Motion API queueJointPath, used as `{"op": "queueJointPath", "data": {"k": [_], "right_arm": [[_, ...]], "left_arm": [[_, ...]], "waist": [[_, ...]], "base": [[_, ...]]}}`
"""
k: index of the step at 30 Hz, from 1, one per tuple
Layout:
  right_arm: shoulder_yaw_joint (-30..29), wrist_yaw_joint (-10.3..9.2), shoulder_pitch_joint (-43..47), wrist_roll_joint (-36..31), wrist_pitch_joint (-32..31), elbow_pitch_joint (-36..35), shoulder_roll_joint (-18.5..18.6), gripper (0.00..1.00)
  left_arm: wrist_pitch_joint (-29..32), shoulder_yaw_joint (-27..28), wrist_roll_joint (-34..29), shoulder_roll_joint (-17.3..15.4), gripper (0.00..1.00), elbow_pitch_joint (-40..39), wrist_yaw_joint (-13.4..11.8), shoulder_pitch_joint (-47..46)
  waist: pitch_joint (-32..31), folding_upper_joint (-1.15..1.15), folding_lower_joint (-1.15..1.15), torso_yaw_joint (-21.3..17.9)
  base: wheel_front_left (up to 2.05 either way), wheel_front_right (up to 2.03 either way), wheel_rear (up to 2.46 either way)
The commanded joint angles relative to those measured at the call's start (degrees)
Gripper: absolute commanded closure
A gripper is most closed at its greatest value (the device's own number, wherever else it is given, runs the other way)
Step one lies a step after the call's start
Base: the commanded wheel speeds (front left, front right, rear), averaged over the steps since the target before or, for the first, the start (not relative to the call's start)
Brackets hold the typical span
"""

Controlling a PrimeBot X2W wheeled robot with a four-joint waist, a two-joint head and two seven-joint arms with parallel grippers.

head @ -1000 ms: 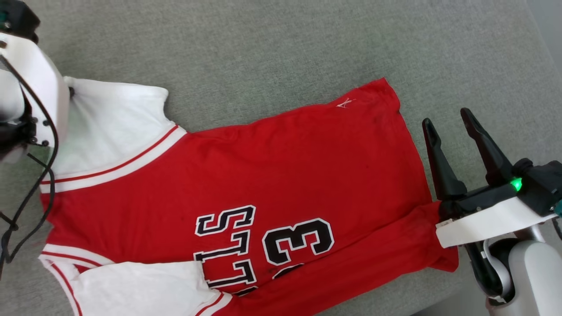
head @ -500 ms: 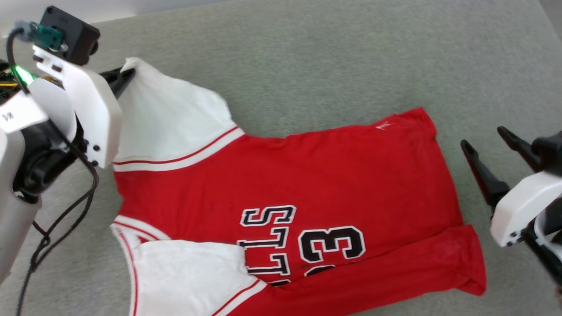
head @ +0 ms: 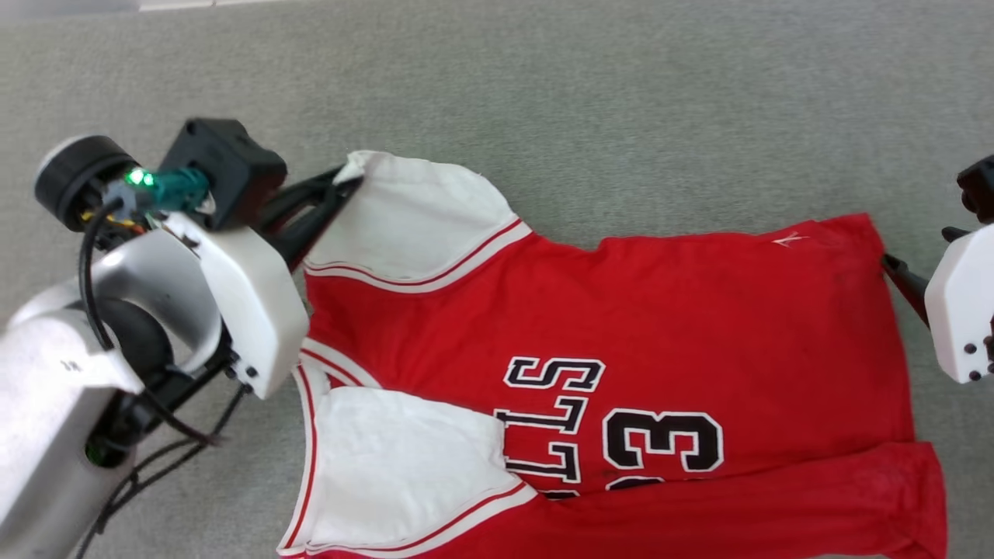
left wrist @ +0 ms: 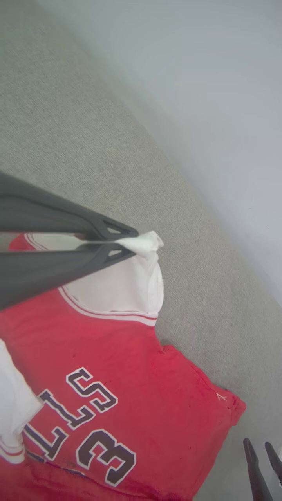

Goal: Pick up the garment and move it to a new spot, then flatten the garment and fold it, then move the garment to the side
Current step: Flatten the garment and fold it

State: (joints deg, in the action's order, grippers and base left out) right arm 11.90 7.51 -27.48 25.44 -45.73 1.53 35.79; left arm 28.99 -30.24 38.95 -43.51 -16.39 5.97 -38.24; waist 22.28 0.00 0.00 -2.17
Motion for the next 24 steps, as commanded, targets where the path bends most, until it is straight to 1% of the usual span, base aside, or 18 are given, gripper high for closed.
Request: {"op": "queueJointPath", "data": {"k": [1, 5, 10, 13, 16, 17, 18, 19, 20, 21, 24], "right_arm": [[0.72, -0.04, -1.6, 0.31, -0.38, 1.17, 0.2, 0.0], [3.33, -0.04, -4.23, -0.13, -1.09, 4.94, 1.38, 0.0], [6.29, -0.04, -6.14, -0.29, -1.42, 9.57, 1.8, 0.0], [9.71, -0.04, -6.22, -0.94, -0.79, 11.36, 2.48, 0.0], [11.9, -0.02, -6.03, 0.3, -0.66, 13.65, 1.67, 0.0], [12.58, 0.05, -5.69, 0.67, -0.84, 14.42, 1.49, 0.16], [13.15, 0.06, -5.42, 1.05, -0.99, 15.11, 1.52, 0.59], [13.15, 0.06, -5.42, 1.05, -0.99, 15.11, 1.52, 0.59], [13.62, 0.06, -5.4, 1.27, -0.89, 15.79, 1.59, 0.92], [13.79, 0.05, -5.42, 1.65, -0.69, 16.37, 1.57, 1.0], [13.04, 0.03, -6.0, 2.24, 1.09, 17.69, 1.69, 1.0]], "left_arm": [[-0.44, -0.12, -0.15, 0.32, 1.0, -1.15, -0.42, 0.99], [-0.51, -0.63, -0.3, 0.53, 1.0, -4.2, -0.86, 1.82], [-0.73, -1.46, -0.38, 0.92, 1.0, -6.54, -0.99, 2.4], [-0.98, -1.78, -0.46, 1.17, 1.0, -6.84, -1.14, 2.87], [-1.3, -2.08, -1.06, 0.78, 1.0, -6.32, -1.37, 3.57], [-1.47, -2.22, -0.98, 0.82, 1.0, -6.16, -1.44, 3.99], [-1.56, -2.3, -0.75, 0.92, 1.0, -6.01, -1.5, 4.25], [-1.56, -2.3, -0.75, 0.92, 1.0, -6.01, -1.5, 4.25], [-1.73, -2.31, -0.59, 0.97, 1.0, -5.84, -1.55, 4.43], [-1.98, -2.28, -0.41, 1.04, 1.0, -5.71, -1.61, 4.73], [-2.54, -1.87, -0.09, 0.81, 1.0, -5.05, -2.07, 5.54]], "waist": [[1.07, 0.0, 0.0, 1.42], [2.47, 0.0, 0.0, 3.41], [3.83, 0.0, 0.0, 5.48], [4.19, 0.0, 0.0, 6.43], [4.12, 0.0, 0.0, 6.83], [3.99, 0.0, 0.0, 6.92], [3.79, 0.0, 0.0, 6.99], [3.79, 0.0, 0.0, 6.99], [3.56, 0.0, 0.0, 7.02], [3.28, 0.0, 0.0, 6.99], [2.25, 0.0, 0.0, 6.59]], "base": [[0.0, 0.0, 0.0], [0.0, 0.0, 0.0], [0.0, 0.0, 0.0], [0.0, 0.0, 0.0], [0.0, 0.0, 0.0], [0.0, 0.0, 0.0], [0.0, 0.0, 0.0], [0.0, 0.0, 0.0], [0.0, 0.0, 0.0], [0.0, 0.0, 0.0], [0.0, 0.0, 0.0]]}}
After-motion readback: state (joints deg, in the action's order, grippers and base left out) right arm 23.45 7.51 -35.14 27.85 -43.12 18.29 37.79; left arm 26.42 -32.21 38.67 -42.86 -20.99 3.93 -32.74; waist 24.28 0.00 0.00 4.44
